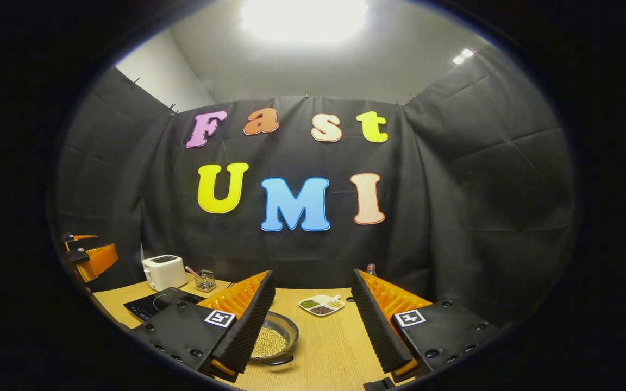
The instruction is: First push the handle of the pot to place it horizontally, then grasp the pot with both hands and set it on the induction cooktop.
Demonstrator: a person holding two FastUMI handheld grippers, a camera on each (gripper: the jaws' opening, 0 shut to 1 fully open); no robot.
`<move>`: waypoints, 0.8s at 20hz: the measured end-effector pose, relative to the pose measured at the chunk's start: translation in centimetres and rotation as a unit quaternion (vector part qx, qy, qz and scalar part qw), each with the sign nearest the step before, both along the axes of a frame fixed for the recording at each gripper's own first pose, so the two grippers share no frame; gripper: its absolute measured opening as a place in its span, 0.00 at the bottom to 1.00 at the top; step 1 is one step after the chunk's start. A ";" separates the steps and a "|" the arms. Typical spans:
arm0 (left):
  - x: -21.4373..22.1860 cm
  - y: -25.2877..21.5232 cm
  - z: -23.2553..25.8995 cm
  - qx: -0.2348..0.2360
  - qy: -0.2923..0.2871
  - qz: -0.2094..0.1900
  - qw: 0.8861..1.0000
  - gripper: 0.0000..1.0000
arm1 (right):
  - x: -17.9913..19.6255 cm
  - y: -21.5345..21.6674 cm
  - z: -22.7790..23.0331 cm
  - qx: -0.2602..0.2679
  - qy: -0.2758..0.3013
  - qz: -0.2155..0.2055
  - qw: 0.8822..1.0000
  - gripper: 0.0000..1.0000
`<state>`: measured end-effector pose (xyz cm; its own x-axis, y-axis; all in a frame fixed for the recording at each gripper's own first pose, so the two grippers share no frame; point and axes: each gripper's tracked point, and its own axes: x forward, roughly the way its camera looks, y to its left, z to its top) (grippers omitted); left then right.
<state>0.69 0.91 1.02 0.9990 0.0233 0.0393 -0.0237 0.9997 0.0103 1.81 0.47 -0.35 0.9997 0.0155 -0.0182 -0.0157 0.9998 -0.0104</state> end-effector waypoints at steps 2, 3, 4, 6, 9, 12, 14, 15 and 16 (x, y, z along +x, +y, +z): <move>0.0 0.4 -0.1 0.000 0.000 0.002 1.000 0.85 | 0.1 0.3 0.0 -0.001 0.001 0.001 1.000 0.88; 0.0 0.6 -0.1 -0.001 0.000 0.003 1.000 0.83 | 0.1 0.3 0.1 -0.001 0.000 -0.001 1.000 0.77; 0.1 0.8 -0.1 0.000 0.000 0.004 1.000 0.81 | 0.1 0.5 0.1 -0.002 -0.001 -0.001 1.000 0.67; 0.0 1.2 -0.1 0.000 -0.001 0.006 1.000 0.81 | 0.3 0.9 0.0 -0.002 0.003 0.000 1.000 0.52; 0.1 2.0 -0.1 0.000 -0.001 0.007 1.000 0.85 | 0.2 1.9 -0.7 0.004 0.017 0.009 1.000 0.51; 0.2 2.7 -0.3 0.000 -0.002 0.007 1.000 0.84 | 0.8 1.5 -0.5 -0.001 0.009 -0.007 1.000 0.29; 0.3 3.5 -0.2 0.001 -0.004 0.009 1.000 0.84 | 0.3 2.7 -0.3 0.000 0.010 0.001 1.000 0.05; 0.3 3.8 -0.2 0.000 -0.004 0.009 1.000 0.84 | 0.4 2.9 -0.3 -0.002 0.009 -0.005 1.000 0.12; 0.4 4.1 -0.3 0.001 -0.005 0.008 1.000 0.84 | 0.6 2.9 0.0 -0.001 0.004 -0.009 1.000 0.07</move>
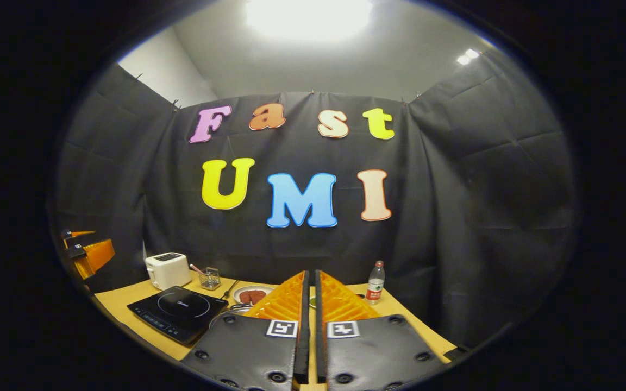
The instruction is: First push the handle of the pot to place it horizontally, then grasp the pot with both hands and set it on the induction cooktop.
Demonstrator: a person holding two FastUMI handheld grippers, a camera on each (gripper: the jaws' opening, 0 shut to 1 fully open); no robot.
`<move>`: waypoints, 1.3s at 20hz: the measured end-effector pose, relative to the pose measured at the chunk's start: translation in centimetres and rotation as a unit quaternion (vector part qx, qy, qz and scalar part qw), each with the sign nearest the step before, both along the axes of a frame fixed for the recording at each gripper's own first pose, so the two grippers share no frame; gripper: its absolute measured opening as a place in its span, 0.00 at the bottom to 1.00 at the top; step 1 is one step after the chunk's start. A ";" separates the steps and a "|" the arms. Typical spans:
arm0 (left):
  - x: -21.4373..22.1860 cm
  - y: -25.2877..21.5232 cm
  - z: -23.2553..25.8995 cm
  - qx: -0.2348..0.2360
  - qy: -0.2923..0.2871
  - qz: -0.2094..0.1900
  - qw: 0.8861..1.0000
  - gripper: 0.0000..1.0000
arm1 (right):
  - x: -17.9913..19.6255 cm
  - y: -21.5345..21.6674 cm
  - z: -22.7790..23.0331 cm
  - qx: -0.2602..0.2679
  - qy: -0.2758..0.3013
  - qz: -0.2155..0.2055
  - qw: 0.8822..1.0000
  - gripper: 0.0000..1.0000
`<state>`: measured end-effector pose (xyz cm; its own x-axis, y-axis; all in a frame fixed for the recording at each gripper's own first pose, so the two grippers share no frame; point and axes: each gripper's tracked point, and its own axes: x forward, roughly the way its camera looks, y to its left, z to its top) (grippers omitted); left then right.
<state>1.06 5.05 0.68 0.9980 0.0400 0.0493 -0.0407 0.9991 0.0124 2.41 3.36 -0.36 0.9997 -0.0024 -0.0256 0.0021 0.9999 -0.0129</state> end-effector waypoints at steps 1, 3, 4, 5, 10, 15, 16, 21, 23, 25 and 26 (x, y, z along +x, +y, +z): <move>0.1 0.4 0.0 0.000 -0.001 0.000 1.000 0.85 | -0.1 0.9 -0.4 0.005 0.004 0.009 1.000 0.02; 0.1 1.2 -0.1 -0.002 -0.002 -0.002 1.000 0.85 | 0.0 2.4 -1.7 0.010 0.023 0.025 0.999 0.02; 0.2 1.6 -0.2 -0.001 -0.003 -0.003 1.000 0.85 | 0.0 3.0 -2.4 0.012 0.035 0.031 0.999 0.00; 0.3 2.2 -0.2 -0.001 -0.004 -0.004 1.000 0.82 | 0.0 3.6 -3.0 0.017 0.046 0.035 0.998 0.02; -0.2 5.7 -0.5 0.003 -0.010 0.001 1.000 0.82 | 0.1 6.0 -6.7 0.037 0.108 0.050 0.992 0.02; -0.7 8.1 -1.2 0.002 -0.004 0.009 1.000 0.80 | -0.1 7.6 -9.2 0.016 0.146 0.069 0.987 0.02; -0.7 8.4 -1.4 0.002 -0.002 0.011 1.000 0.80 | -0.1 8.0 -9.8 0.010 0.157 0.076 0.985 0.02; -0.8 9.9 -2.4 -0.007 0.011 0.031 0.999 0.82 | -0.6 10.1 -14.5 -0.014 0.226 0.132 0.965 0.02; -0.7 10.2 -2.4 -0.005 0.011 0.041 0.999 0.85 | -0.9 10.9 -16.4 -0.018 0.256 0.156 0.954 0.02; -0.4 9.9 -2.6 -0.005 0.014 0.044 0.999 0.82 | -1.2 11.5 -17.7 -0.024 0.277 0.176 0.944 0.02; 0.0 9.5 -3.0 -0.005 0.018 0.045 0.999 0.80 | -1.3 11.6 -18.6 -0.030 0.290 0.185 0.939 0.00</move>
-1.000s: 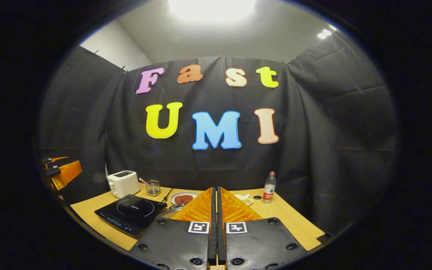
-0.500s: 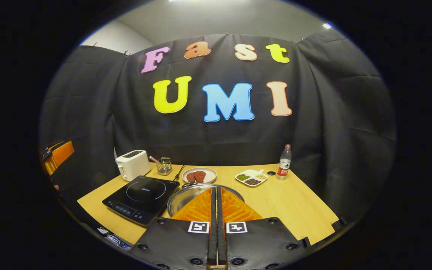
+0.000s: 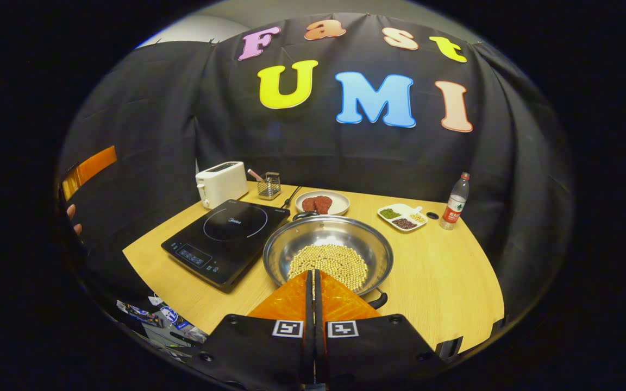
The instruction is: First push the handle of the pot to place it horizontally, then grasp the pot with both hands and set it on the induction cooktop.
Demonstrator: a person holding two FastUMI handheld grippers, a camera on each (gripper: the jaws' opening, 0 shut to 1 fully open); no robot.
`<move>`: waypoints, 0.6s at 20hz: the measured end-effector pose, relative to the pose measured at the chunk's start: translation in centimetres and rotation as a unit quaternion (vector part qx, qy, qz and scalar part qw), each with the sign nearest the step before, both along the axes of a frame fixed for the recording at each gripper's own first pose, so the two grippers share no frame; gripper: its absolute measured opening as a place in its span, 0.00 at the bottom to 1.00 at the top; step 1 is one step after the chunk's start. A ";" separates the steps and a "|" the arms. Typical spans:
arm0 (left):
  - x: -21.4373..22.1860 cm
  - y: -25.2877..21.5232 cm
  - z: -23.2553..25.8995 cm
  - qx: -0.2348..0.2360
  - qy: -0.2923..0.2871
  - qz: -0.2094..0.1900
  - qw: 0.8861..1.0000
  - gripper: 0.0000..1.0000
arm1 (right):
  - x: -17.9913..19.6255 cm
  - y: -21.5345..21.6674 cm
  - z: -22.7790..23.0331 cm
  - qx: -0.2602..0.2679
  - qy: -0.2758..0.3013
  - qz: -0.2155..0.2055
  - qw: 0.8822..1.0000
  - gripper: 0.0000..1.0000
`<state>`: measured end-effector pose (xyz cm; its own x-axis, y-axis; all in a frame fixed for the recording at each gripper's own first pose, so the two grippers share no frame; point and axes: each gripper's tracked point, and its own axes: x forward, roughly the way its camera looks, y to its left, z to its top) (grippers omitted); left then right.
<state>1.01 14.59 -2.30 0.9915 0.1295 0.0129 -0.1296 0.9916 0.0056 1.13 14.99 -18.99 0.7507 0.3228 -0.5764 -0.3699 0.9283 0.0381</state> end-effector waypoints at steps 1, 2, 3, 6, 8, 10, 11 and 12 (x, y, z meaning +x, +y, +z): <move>0.3 -0.3 -0.2 -0.001 0.003 0.001 1.000 0.82 | -0.3 0.2 -0.9 -0.005 0.012 0.012 1.000 0.02; 0.6 -0.8 -0.2 -0.004 0.004 0.001 1.000 0.80 | -0.5 0.4 -1.6 -0.009 0.022 0.022 0.999 0.02; 0.9 -1.3 -0.2 -0.004 0.005 0.001 1.000 0.81 | -0.6 0.4 -2.3 -0.015 0.032 0.033 0.999 0.02; 1.9 -3.0 -0.5 -0.002 0.011 0.002 1.000 0.82 | -1.0 0.3 -4.6 -0.030 0.064 0.063 0.996 0.02; 2.4 -3.8 -0.6 0.001 0.014 0.005 1.000 0.80 | -1.0 -0.1 -6.1 -0.040 0.085 0.079 0.992 0.02; 2.8 -4.4 -0.9 0.005 0.018 0.012 1.000 0.80 | -0.9 -0.6 -7.5 -0.047 0.102 0.090 0.990 0.02; 3.1 -4.6 -0.9 0.007 0.021 0.016 1.000 0.80 | -0.8 -0.8 -8.1 -0.047 0.112 0.094 0.988 0.02; 3.1 -4.9 -1.2 0.009 0.025 0.020 0.999 0.80 | -0.6 -1.0 -8.6 -0.046 0.121 0.097 0.987 0.02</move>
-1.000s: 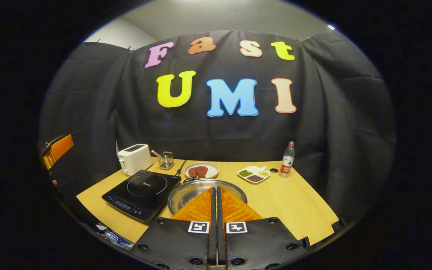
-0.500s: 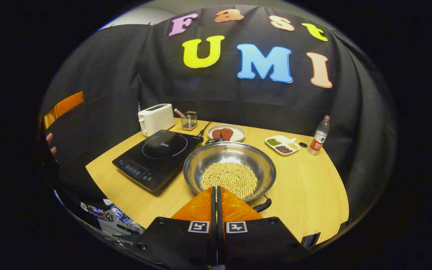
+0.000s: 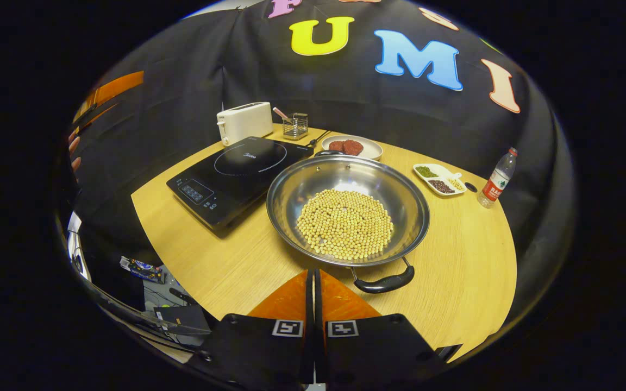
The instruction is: First push the handle of the pot to place it horizontally, then grasp the pot with both hands and set it on the induction cooktop.
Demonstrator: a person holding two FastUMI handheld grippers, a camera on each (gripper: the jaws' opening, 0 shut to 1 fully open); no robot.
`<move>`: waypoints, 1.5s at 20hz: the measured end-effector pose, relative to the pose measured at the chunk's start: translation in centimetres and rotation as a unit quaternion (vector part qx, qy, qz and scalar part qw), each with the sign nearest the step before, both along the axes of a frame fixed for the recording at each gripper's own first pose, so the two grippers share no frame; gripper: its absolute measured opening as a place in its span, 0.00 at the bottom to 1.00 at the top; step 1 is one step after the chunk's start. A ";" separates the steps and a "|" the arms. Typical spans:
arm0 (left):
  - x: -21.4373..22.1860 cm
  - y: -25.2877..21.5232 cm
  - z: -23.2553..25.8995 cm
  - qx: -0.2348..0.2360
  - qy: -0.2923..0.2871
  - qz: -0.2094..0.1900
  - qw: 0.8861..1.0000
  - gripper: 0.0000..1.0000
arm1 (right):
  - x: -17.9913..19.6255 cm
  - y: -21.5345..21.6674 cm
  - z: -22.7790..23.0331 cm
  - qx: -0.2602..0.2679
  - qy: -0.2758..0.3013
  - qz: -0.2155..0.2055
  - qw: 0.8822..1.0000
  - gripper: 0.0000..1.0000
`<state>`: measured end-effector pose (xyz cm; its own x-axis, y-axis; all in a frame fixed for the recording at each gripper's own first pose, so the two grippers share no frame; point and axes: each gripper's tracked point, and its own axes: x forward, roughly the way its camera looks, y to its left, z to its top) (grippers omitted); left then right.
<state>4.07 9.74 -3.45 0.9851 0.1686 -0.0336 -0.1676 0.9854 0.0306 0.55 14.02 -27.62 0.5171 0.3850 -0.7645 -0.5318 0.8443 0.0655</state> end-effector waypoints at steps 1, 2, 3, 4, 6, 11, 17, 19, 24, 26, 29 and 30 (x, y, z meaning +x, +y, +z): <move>0.2 -0.2 -0.1 0.001 0.003 0.004 1.000 0.80 | 0.2 -0.2 -0.5 -0.001 0.007 0.002 1.000 0.02; 0.3 -0.4 -0.3 0.002 0.007 0.008 1.000 0.79 | 0.5 -0.4 -0.9 -0.002 0.012 0.004 1.000 0.02; 0.5 -0.6 -0.4 0.003 0.010 0.011 1.000 0.80 | 0.7 -0.6 -1.4 -0.004 0.017 0.006 1.000 0.02; 0.8 -0.9 -0.5 0.005 0.012 0.014 1.000 0.81 | 1.0 -0.7 -1.8 -0.004 0.022 0.008 1.000 0.00; 1.0 -1.4 -0.5 0.010 0.014 0.018 1.000 0.85 | 1.4 -0.9 -2.5 -0.003 0.032 0.010 0.999 0.02; 2.3 -3.0 -0.7 0.016 0.020 0.019 0.999 0.80 | 2.0 -0.9 -3.5 0.018 0.068 0.002 0.998 0.02; 4.0 -4.7 -1.4 0.014 0.024 0.014 1.000 0.80 | 2.9 -2.7 -3.9 0.018 0.073 -0.003 0.997 0.02; 4.6 -5.2 -1.5 0.012 0.024 0.013 1.000 0.80 | 3.4 -3.4 -4.1 0.016 0.076 -0.011 0.997 0.00; 5.8 -6.3 -1.9 0.008 0.025 0.009 1.000 0.82 | 5.0 -5.5 -4.3 0.009 0.075 -0.028 0.997 0.02; 6.0 -6.8 -2.0 0.009 0.026 0.007 1.000 0.80 | 5.8 -6.6 -4.5 0.006 0.072 -0.038 0.997 0.02; 6.3 -7.0 -2.0 0.010 0.028 0.009 1.000 0.80 | 7.2 -8.4 -5.1 -0.007 0.066 -0.059 0.996 0.02; 6.3 -7.0 -2.1 0.010 0.030 0.011 0.999 0.80 | 7.7 -9.1 -5.3 -0.014 0.065 -0.067 0.996 0.02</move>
